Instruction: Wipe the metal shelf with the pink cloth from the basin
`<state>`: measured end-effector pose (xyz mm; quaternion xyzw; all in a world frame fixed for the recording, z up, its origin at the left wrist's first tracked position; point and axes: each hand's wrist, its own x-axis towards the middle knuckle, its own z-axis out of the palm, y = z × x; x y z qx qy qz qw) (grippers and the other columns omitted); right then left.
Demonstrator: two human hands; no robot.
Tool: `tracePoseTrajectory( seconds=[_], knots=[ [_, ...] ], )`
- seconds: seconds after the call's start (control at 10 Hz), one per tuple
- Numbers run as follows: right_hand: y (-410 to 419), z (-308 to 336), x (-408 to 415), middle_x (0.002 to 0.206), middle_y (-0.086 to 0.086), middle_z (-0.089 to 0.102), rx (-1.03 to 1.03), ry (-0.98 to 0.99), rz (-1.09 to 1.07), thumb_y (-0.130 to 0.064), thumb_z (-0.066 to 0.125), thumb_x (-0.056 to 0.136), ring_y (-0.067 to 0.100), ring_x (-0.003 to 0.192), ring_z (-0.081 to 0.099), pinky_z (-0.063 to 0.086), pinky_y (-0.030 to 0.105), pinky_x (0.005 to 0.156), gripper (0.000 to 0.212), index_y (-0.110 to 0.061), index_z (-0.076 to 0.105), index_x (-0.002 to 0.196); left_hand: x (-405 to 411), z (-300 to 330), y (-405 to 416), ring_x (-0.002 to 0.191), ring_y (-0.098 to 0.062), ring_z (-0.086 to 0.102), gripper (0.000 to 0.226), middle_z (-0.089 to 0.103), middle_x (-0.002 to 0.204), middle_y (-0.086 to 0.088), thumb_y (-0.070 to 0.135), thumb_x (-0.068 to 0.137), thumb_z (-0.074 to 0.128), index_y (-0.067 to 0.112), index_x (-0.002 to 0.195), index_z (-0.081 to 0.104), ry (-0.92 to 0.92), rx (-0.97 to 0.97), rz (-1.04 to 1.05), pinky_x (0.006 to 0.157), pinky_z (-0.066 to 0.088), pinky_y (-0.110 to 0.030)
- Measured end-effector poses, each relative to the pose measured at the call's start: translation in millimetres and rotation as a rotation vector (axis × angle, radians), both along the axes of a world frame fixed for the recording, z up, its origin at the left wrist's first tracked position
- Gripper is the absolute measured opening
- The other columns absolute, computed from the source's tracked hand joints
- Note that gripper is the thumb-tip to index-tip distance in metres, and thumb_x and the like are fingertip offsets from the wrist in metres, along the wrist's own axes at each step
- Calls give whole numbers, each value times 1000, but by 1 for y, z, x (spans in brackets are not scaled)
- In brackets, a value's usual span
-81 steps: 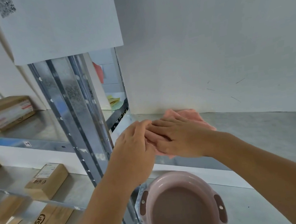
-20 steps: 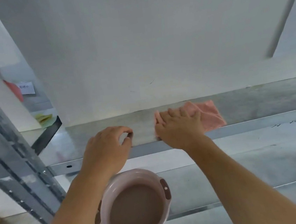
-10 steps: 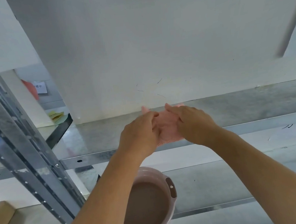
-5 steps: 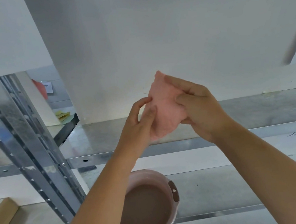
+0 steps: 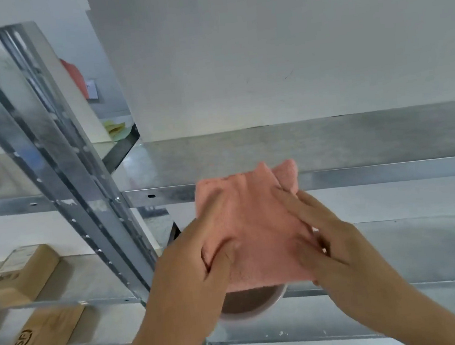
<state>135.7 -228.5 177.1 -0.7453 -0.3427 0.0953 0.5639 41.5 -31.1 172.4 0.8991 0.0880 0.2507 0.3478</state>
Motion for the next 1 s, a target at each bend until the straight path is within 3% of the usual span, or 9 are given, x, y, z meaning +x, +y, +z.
tracePoseTrajectory(
  seconds=[0.1,0.2,0.3,0.4,0.5,0.6,0.8,0.9,1.0],
  knots=[
    [-1,-38,-10,151,-56,24,-135,-10,58,6,54,100,-20,141,34,40,25,114,93,-76,38,140,-27,-39,-2,51,-7,47,72,51,67,25,32,92,68,67,145,33,27,-16,15,57,40,-14],
    [10,-65,-3,144,-66,9,-265,31,106,-4,52,103,-23,145,20,24,7,115,92,-87,26,133,-21,-73,7,69,0,57,74,57,82,27,30,94,68,63,149,31,94,19,53,67,42,-12],
    [34,-93,18,131,-70,7,-397,-6,91,-7,47,103,-1,145,32,25,7,112,79,-65,22,151,6,-97,21,75,8,56,67,51,73,19,29,98,64,45,155,34,164,86,95,66,41,-8],
    [58,-114,43,163,-40,13,-495,-109,80,-6,41,102,22,145,42,41,38,115,77,-47,16,163,38,-122,36,69,0,58,49,54,82,20,27,101,53,38,147,39,212,139,67,63,49,-15],
    [77,-137,68,173,-20,11,-620,-121,76,-10,30,105,28,144,44,38,52,119,74,-46,6,165,67,-148,47,71,-7,62,47,59,93,15,30,102,45,38,147,35,273,138,77,65,57,-30],
    [90,-164,84,174,-20,4,-748,-156,104,-6,30,104,27,144,48,25,60,124,76,-40,2,166,82,-172,54,80,-12,63,55,62,116,6,31,102,47,36,153,29,323,177,95,71,58,-32],
    [101,-187,84,173,-21,8,-883,-133,71,2,43,97,35,123,65,50,52,100,95,-45,-4,164,91,-203,55,67,-3,61,50,62,88,11,35,102,52,30,149,36,457,181,112,56,53,-23],
    [102,-190,87,169,-15,25,-850,-161,40,-7,40,100,33,131,58,52,50,95,82,-47,6,163,88,-210,63,99,-13,65,55,54,135,4,46,98,55,35,149,36,514,229,107,80,59,-33],
    [93,-184,99,163,-9,37,-816,-209,-24,-26,40,104,31,134,55,51,51,101,56,-46,31,156,82,-201,74,132,-19,49,57,33,155,5,60,95,53,43,147,37,484,320,83,97,52,-39]
  ],
)
